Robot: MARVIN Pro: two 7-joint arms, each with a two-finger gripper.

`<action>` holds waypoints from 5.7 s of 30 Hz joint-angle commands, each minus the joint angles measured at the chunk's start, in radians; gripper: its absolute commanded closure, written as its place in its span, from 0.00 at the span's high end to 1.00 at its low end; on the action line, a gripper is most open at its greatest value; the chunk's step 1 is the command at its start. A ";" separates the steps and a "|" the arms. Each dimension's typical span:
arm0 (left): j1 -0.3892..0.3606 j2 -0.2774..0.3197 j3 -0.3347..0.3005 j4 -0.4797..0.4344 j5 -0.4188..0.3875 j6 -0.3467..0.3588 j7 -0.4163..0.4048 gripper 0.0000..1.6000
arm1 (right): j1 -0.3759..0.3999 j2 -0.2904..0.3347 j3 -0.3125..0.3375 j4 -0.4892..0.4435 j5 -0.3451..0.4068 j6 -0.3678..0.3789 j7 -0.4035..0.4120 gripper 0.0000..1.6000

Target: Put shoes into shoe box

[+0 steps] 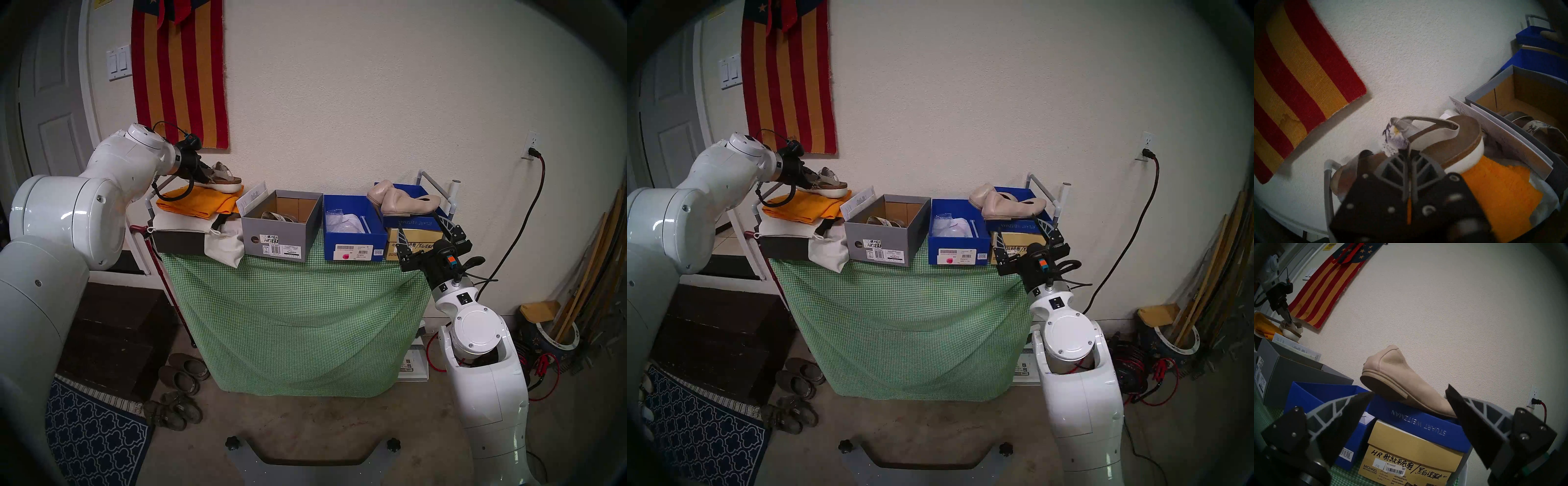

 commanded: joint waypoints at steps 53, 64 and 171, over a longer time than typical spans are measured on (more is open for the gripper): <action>-0.072 -0.043 -0.069 -0.109 -0.083 -0.335 -0.546 0.00 | -0.001 0.003 -0.001 -0.001 -0.003 0.002 0.002 1.00; -0.051 -0.078 -0.055 -0.058 -0.066 -0.425 -0.537 0.00 | -0.001 0.002 -0.001 -0.001 -0.003 0.002 0.002 1.00; 0.014 0.113 -0.369 0.014 -0.283 -0.056 0.343 1.00 | -0.001 0.003 -0.001 0.000 -0.003 0.002 0.002 1.00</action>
